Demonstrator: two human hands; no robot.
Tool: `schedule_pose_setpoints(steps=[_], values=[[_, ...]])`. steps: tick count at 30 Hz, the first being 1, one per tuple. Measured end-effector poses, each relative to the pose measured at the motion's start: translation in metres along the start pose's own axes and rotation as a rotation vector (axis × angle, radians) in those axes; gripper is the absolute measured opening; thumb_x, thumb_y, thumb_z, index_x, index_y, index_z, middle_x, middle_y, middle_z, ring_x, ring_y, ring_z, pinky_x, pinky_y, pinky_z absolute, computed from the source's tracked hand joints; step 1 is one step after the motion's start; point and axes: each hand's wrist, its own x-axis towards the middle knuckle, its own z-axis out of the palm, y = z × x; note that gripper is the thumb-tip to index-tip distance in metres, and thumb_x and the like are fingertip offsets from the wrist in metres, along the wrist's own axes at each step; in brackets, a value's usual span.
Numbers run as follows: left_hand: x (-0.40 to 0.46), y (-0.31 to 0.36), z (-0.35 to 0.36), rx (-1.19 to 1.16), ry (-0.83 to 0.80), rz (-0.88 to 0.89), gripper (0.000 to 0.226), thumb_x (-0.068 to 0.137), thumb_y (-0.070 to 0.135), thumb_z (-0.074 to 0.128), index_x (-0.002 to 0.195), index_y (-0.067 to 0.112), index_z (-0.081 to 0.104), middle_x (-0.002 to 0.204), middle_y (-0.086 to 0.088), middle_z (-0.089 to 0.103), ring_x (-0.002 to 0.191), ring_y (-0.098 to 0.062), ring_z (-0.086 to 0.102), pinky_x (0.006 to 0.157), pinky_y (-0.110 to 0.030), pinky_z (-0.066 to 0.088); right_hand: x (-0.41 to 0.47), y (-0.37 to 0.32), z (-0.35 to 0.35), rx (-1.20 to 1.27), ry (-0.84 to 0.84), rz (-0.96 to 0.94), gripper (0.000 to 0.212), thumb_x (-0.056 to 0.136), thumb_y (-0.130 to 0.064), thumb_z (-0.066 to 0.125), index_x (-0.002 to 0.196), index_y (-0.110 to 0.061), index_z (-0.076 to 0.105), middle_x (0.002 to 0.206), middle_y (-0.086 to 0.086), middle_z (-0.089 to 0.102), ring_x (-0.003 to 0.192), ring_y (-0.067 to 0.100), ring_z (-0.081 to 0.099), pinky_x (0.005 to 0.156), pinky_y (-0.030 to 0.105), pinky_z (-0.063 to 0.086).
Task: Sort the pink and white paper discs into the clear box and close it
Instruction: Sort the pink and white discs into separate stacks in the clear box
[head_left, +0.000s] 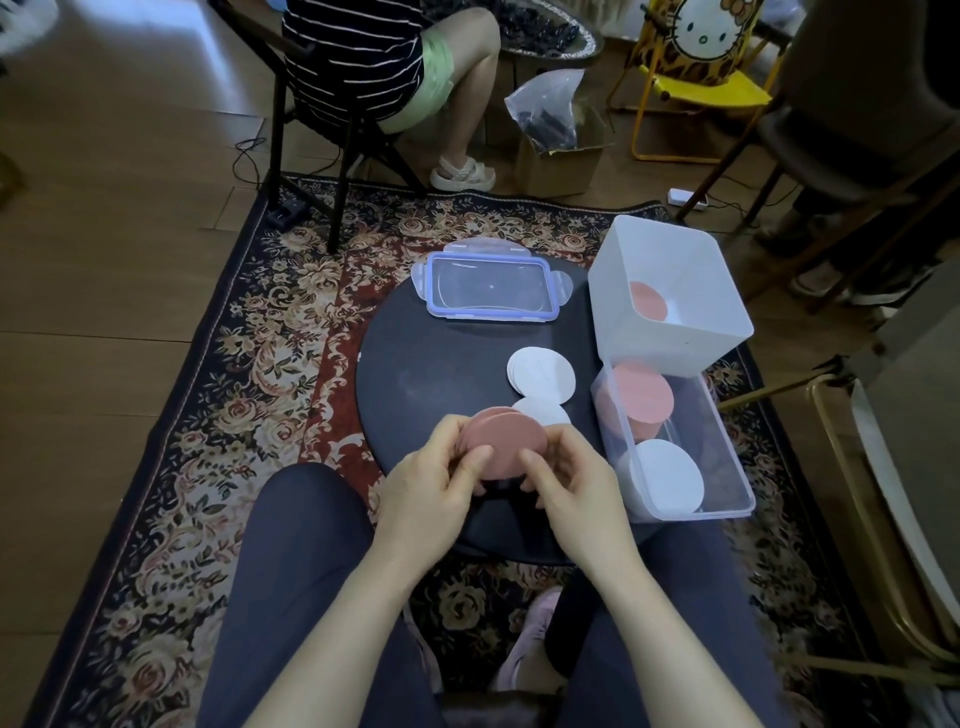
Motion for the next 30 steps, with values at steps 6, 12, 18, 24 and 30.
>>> schedule_pose_setpoints(steps=[6,12,18,24,30], values=[[0.001,0.0,-0.002,0.033,0.036,0.147,0.01,0.094,0.027,0.052,0.1,0.024,0.059,0.093,0.015,0.061,0.088,-0.005,0.055,0.074,-0.026,0.044,-0.004,0.0,-0.001,0.026,0.05,-0.051,0.026,0.087,-0.008,0.063,0.084,-0.034,0.061,0.083,-0.011,0.068,0.079,0.011,0.065,0.076,0.036,0.054],[-0.004,-0.007,-0.001,0.029,0.012,0.162,0.015,0.09,0.029,0.055,0.104,0.031,0.06,0.103,0.02,0.061,0.1,-0.004,0.058,0.084,-0.033,0.049,-0.008,0.0,-0.001,0.018,0.045,-0.049,0.022,0.084,-0.008,0.068,0.086,-0.029,0.063,0.088,-0.01,0.069,0.083,0.008,0.067,0.077,0.024,0.052],[-0.006,-0.007,0.002,0.051,0.017,0.186,0.018,0.09,0.026,0.055,0.106,0.031,0.062,0.102,0.02,0.061,0.099,-0.002,0.058,0.084,-0.029,0.048,-0.011,0.003,-0.004,-0.029,0.083,-0.063,0.024,0.084,-0.007,0.068,0.085,-0.03,0.064,0.088,-0.011,0.068,0.083,0.01,0.066,0.075,0.024,0.052],[-0.011,-0.016,0.009,0.121,-0.01,0.214,0.018,0.094,0.024,0.051,0.108,0.028,0.061,0.102,0.018,0.061,0.099,-0.004,0.057,0.083,-0.03,0.048,-0.018,0.008,-0.003,0.034,0.095,-0.024,0.024,0.086,-0.006,0.067,0.084,-0.03,0.064,0.086,-0.007,0.069,0.082,0.011,0.067,0.076,0.027,0.053],[-0.012,-0.006,0.013,-0.082,-0.009,0.114,0.012,0.093,0.019,0.055,0.098,0.023,0.065,0.087,0.016,0.065,0.083,-0.006,0.06,0.074,-0.026,0.048,-0.022,0.004,-0.004,0.1,0.147,0.012,0.028,0.087,-0.007,0.066,0.088,-0.035,0.06,0.083,-0.009,0.07,0.076,0.012,0.067,0.068,0.038,0.055]])
